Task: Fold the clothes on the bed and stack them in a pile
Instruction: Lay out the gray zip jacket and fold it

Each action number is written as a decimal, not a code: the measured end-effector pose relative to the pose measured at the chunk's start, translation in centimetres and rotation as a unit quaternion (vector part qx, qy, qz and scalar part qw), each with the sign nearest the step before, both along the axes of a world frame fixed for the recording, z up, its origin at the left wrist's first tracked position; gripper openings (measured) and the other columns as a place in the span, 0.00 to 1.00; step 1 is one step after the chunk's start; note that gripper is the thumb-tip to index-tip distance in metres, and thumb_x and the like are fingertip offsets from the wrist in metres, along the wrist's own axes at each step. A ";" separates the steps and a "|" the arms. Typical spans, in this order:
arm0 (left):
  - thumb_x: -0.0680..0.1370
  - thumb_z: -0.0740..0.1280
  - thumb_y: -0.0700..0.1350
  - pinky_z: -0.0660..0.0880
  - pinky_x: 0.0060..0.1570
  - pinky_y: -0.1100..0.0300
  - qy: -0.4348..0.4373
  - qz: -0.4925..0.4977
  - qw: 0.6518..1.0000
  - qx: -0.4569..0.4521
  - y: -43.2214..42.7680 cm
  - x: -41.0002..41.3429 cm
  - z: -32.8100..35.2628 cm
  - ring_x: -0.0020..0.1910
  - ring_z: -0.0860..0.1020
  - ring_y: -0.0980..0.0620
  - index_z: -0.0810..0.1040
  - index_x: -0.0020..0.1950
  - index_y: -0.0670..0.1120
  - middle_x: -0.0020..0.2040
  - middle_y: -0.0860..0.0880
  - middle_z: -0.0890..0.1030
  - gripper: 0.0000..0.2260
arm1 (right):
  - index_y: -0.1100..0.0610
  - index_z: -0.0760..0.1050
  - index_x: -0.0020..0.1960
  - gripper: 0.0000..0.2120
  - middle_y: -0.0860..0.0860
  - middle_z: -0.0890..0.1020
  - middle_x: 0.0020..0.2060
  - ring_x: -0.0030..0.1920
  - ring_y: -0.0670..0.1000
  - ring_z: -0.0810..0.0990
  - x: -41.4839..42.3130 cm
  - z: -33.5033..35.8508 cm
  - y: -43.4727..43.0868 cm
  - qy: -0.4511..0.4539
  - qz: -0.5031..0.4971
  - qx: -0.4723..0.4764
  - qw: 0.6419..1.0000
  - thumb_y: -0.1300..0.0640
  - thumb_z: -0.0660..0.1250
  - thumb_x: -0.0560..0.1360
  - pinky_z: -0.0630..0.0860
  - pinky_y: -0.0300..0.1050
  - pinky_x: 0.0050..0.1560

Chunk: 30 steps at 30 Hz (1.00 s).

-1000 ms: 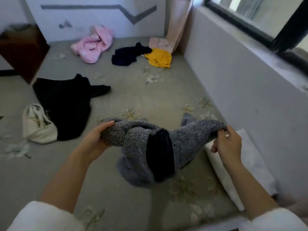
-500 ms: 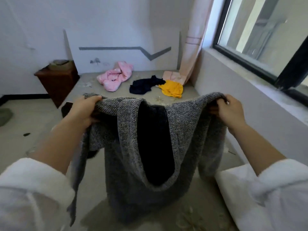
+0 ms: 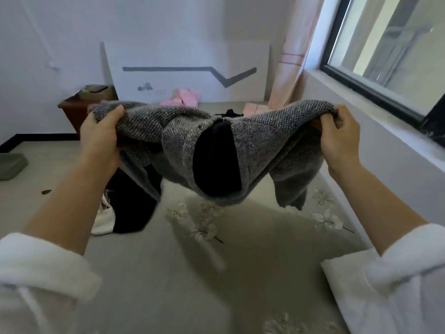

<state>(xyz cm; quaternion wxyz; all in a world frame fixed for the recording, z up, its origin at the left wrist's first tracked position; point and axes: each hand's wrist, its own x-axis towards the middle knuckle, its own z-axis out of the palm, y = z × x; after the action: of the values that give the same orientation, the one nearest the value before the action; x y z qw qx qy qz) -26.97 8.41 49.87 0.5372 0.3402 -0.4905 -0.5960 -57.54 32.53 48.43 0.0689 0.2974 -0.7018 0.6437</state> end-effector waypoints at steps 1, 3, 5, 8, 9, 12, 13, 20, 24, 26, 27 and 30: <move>0.78 0.66 0.42 0.79 0.52 0.51 -0.002 0.000 1.000 0.002 0.4 0.8 -1.2 0.53 0.81 0.47 0.77 0.53 0.49 0.54 0.46 0.82 0.05 | 0.54 0.75 0.46 0.07 0.42 0.77 0.36 0.41 0.43 0.75 0.6 -0.9 0.5 0.000 0.005 0.005 1.000 0.54 0.60 0.76 0.72 0.39 0.45; 0.79 0.65 0.42 0.80 0.46 0.57 -0.026 0.001 0.999 0.021 1.6 2.3 -4.1 0.50 0.82 0.51 0.77 0.52 0.50 0.51 0.49 0.82 0.05 | 0.54 0.76 0.46 0.06 0.42 0.78 0.37 0.42 0.44 0.75 1.7 -3.2 1.6 -0.007 0.019 0.027 0.999 0.56 0.60 0.76 0.72 0.38 0.45; 0.79 0.65 0.42 0.80 0.40 0.61 -0.056 0.010 0.997 0.061 2.7 3.9 -7.8 0.46 0.82 0.55 0.77 0.56 0.48 0.50 0.50 0.82 0.07 | 0.52 0.75 0.44 0.06 0.43 0.78 0.37 0.40 0.41 0.76 3.0 -6.3 3.1 -0.019 0.040 0.066 0.997 0.59 0.61 0.77 0.71 0.35 0.43; 0.79 0.65 0.42 0.77 0.43 0.57 -0.121 0.004 0.983 0.138 4.5 5.9 -14.4 0.52 0.80 0.49 0.74 0.62 0.46 0.55 0.46 0.81 0.11 | 0.48 0.75 0.41 0.11 0.42 0.78 0.37 0.37 0.37 0.75 5.0 -11.3 5.2 -0.039 0.070 0.163 0.983 0.62 0.62 0.77 0.68 0.27 0.38; 0.79 0.65 0.42 0.76 0.43 0.55 -0.149 -0.005 0.974 0.172 5.3 6.3 -16.7 0.54 0.79 0.46 0.74 0.62 0.46 0.57 0.44 0.80 0.11 | 0.49 0.75 0.42 0.11 0.43 0.78 0.36 0.37 0.38 0.76 5.6 -13.1 5.8 -0.046 0.075 0.207 0.974 0.63 0.62 0.77 0.68 0.26 0.37; 0.80 0.64 0.43 0.76 0.42 0.53 -0.219 -0.023 0.926 0.307 8.0 7.4 -23.2 0.51 0.78 0.43 0.72 0.65 0.44 0.58 0.42 0.78 0.14 | 0.53 0.75 0.41 0.09 0.50 0.78 0.35 0.37 0.48 0.76 6.9 -18.5 7.4 -0.101 0.110 0.340 0.929 0.63 0.63 0.78 0.68 0.32 0.35; 0.80 0.64 0.43 0.76 0.44 0.52 -0.233 -0.027 0.903 0.359 9.1 7.7 -25.0 0.48 0.78 0.44 0.71 0.65 0.43 0.58 0.43 0.77 0.15 | 0.55 0.76 0.42 0.08 0.54 0.79 0.37 0.39 0.53 0.77 7.2 -20.4 7.9 -0.125 0.128 0.387 0.905 0.62 0.63 0.78 0.70 0.39 0.39; 0.80 0.62 0.41 0.74 0.30 0.55 -0.296 -0.047 0.793 0.531 14.6 9.2 -31.9 0.36 0.72 0.46 0.70 0.60 0.39 0.52 0.39 0.74 0.10 | 0.52 0.73 0.47 0.04 0.51 0.78 0.45 0.46 0.51 0.76 9.9 -29.0 11.5 -0.170 0.191 0.619 0.743 0.55 0.62 0.80 0.67 0.41 0.42; 0.80 0.59 0.35 0.75 0.26 0.59 -0.292 -0.059 0.802 0.517 15.5 9.0 -33.0 0.36 0.71 0.48 0.71 0.46 0.38 0.39 0.43 0.73 0.04 | 0.51 0.72 0.56 0.07 0.50 0.78 0.49 0.53 0.55 0.78 11.3 -30.8 12.2 -0.217 0.133 0.562 0.787 0.55 0.64 0.79 0.73 0.45 0.50; 0.78 0.58 0.32 0.73 0.27 0.61 -0.318 -0.083 0.800 0.501 16.3 9.5 -34.3 0.37 0.70 0.48 0.70 0.43 0.40 0.39 0.43 0.71 0.07 | 0.54 0.63 0.69 0.23 0.53 0.80 0.51 0.54 0.58 0.79 12.6 -31.8 12.6 -0.279 0.080 0.516 0.806 0.55 0.67 0.77 0.74 0.50 0.54; 0.77 0.57 0.32 0.71 0.32 0.58 -0.344 -0.104 0.788 0.499 17.0 9.8 -35.2 0.37 0.69 0.49 0.69 0.42 0.41 0.41 0.43 0.70 0.07 | 0.56 0.58 0.72 0.29 0.56 0.80 0.52 0.54 0.60 0.79 13.4 -32.5 12.8 -0.318 0.047 0.482 0.815 0.57 0.68 0.76 0.74 0.54 0.56; 0.76 0.57 0.32 0.64 0.40 0.58 -0.432 -0.179 0.733 0.493 19.6 10.8 -37.7 0.40 0.66 0.48 0.68 0.41 0.42 0.43 0.44 0.68 0.07 | 0.66 0.64 0.67 0.27 0.60 0.80 0.52 0.55 0.61 0.79 15.6 -35.6 13.7 -0.406 -0.049 0.424 0.808 0.61 0.71 0.73 0.74 0.60 0.59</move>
<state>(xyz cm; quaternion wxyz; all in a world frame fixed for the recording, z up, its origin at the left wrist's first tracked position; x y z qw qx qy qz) -16.21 27.99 12.16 -0.0923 0.6844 -0.3588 -0.6280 -41.94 46.22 12.84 -0.3238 -0.0260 -0.8824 0.3404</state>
